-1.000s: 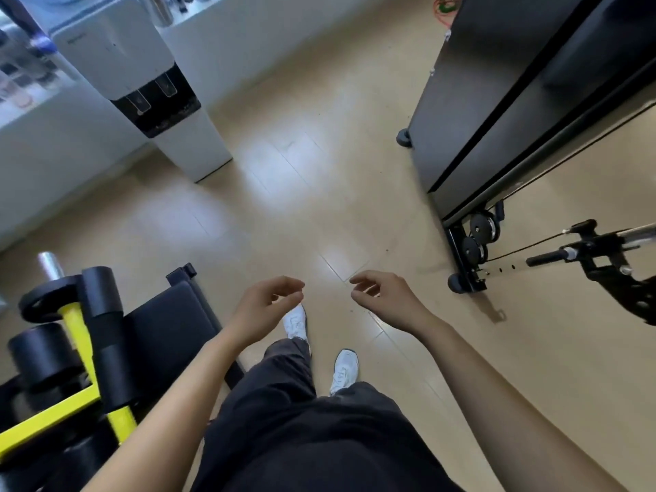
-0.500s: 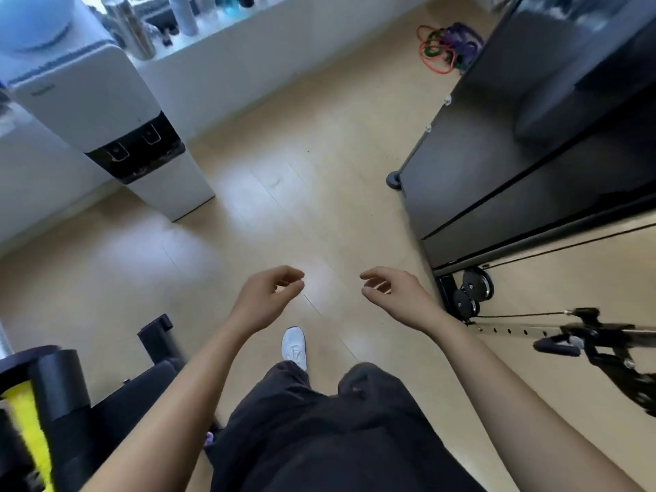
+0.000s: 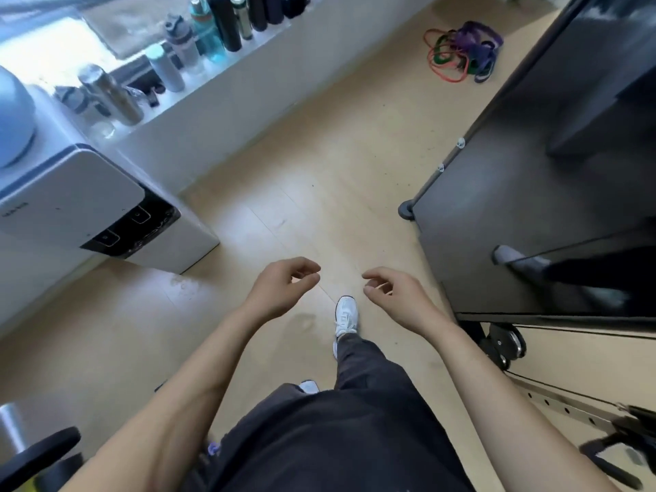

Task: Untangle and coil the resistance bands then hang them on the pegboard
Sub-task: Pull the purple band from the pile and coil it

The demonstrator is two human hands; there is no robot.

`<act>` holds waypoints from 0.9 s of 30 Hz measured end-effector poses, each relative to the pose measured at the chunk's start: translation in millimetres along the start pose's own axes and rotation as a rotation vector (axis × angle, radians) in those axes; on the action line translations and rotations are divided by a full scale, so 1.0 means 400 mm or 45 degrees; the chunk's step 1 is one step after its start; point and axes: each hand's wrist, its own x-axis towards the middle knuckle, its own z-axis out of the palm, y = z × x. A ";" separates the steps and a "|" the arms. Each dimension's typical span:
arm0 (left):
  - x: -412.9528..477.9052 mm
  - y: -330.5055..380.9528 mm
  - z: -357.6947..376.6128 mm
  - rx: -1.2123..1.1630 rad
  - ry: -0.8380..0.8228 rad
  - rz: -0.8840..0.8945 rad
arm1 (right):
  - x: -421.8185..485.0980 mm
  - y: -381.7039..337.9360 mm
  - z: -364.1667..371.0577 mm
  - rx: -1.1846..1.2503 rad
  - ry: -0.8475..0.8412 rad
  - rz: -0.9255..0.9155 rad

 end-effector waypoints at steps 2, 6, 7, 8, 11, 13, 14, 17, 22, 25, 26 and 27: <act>0.083 0.052 -0.017 0.039 -0.013 -0.004 | 0.086 -0.019 -0.061 -0.011 -0.035 -0.010; 0.224 0.147 -0.065 0.060 0.000 -0.002 | 0.248 -0.064 -0.195 -0.018 -0.084 0.011; 0.257 0.167 -0.082 0.042 0.022 -0.003 | 0.287 -0.078 -0.228 -0.032 -0.082 0.002; 0.289 0.187 -0.098 0.027 0.045 -0.016 | 0.327 -0.091 -0.261 -0.041 -0.077 -0.002; 0.377 0.236 -0.142 0.033 0.078 -0.054 | 0.435 -0.127 -0.345 -0.025 -0.034 0.007; 0.452 0.258 -0.173 0.053 0.067 -0.068 | 0.509 -0.151 -0.395 -0.025 -0.017 0.008; 0.491 0.269 -0.189 0.060 0.054 -0.070 | 0.547 -0.159 -0.416 -0.027 -0.012 0.008; 0.623 0.305 -0.239 0.087 -0.005 -0.035 | 0.662 -0.184 -0.472 -0.030 -0.006 0.021; 0.883 0.375 -0.317 0.109 -0.045 0.002 | 0.855 -0.252 -0.572 -0.028 0.068 0.041; 1.031 0.436 -0.369 0.131 -0.129 0.059 | 0.955 -0.310 -0.642 -0.023 0.113 0.095; 1.083 0.458 -0.385 0.173 -0.166 0.090 | 0.988 -0.325 -0.667 -0.029 0.130 0.109; 1.136 0.481 -0.399 0.222 -0.211 0.118 | 1.020 -0.337 -0.690 -0.035 0.146 0.122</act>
